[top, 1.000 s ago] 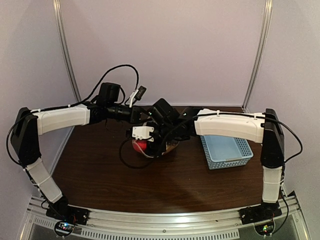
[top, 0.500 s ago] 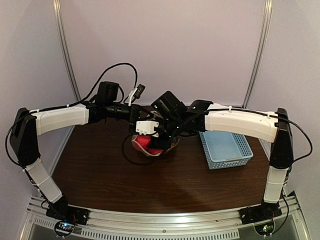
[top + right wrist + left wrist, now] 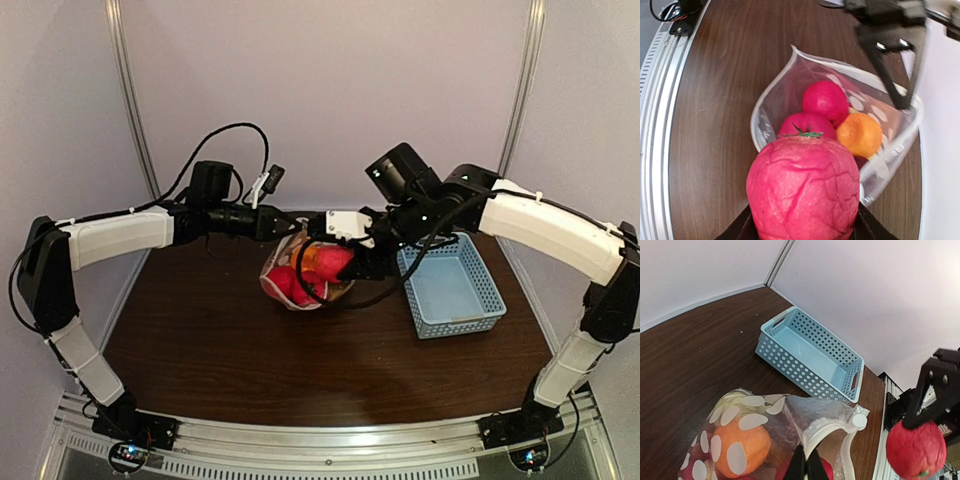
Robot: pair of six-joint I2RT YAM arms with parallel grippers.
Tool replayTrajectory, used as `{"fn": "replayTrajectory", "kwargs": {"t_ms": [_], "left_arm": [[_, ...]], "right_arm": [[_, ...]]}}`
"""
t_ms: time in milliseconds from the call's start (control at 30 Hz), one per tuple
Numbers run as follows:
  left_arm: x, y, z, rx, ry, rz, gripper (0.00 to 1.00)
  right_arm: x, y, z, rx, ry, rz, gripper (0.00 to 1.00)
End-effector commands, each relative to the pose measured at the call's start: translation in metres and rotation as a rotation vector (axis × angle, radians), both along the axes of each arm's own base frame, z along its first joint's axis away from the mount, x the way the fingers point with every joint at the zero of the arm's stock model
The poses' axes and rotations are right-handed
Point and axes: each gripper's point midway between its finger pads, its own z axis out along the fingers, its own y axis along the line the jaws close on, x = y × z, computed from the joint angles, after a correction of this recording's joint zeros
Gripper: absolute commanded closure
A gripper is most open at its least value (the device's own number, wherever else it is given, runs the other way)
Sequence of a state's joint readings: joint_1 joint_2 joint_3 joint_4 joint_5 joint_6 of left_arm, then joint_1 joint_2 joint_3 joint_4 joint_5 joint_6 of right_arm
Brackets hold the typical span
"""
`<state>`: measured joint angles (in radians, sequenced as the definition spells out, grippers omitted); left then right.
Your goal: Open the zip-top bag and remove the fake food
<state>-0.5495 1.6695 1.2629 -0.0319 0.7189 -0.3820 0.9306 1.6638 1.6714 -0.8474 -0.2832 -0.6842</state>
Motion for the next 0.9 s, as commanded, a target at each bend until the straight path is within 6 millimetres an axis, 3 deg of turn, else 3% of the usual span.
{"fn": "replayTrajectory", "kwargs": {"t_ms": [0,67,167,333,400,500,633,767,867], "left_arm": [[0.000,0.006,0.013,-0.011,-0.043,0.007,1.00],[0.000,0.006,0.014,-0.013,-0.046,0.007,1.00],[0.000,0.006,0.013,-0.013,-0.043,0.008,1.00],[-0.002,0.005,0.014,-0.021,-0.038,0.001,1.00],[-0.002,0.005,0.014,-0.021,-0.037,0.002,1.00],[-0.001,0.005,0.012,-0.017,-0.038,0.004,1.00],[-0.001,0.005,0.013,-0.019,-0.041,0.002,1.00],[-0.001,0.006,0.012,-0.016,-0.041,0.002,1.00],[-0.002,0.006,0.013,-0.016,-0.043,0.002,1.00]], "right_arm": [[0.029,-0.053,0.007,0.067,0.085,-0.127,0.51],[0.058,-0.086,0.003,0.102,0.092,-0.239,0.50],[0.098,-0.132,-0.020,0.117,0.119,-0.393,0.50],[0.160,-0.209,-0.082,0.068,0.164,-0.715,0.51],[0.176,-0.230,-0.104,0.043,0.179,-0.793,0.51],[0.192,-0.246,-0.134,-0.012,0.183,-0.855,0.51],[0.207,-0.250,-0.168,-0.061,0.205,-0.897,0.50],[0.221,-0.247,-0.192,-0.071,0.234,-0.917,0.47],[0.227,-0.245,-0.198,-0.070,0.246,-0.926,0.41]]}}
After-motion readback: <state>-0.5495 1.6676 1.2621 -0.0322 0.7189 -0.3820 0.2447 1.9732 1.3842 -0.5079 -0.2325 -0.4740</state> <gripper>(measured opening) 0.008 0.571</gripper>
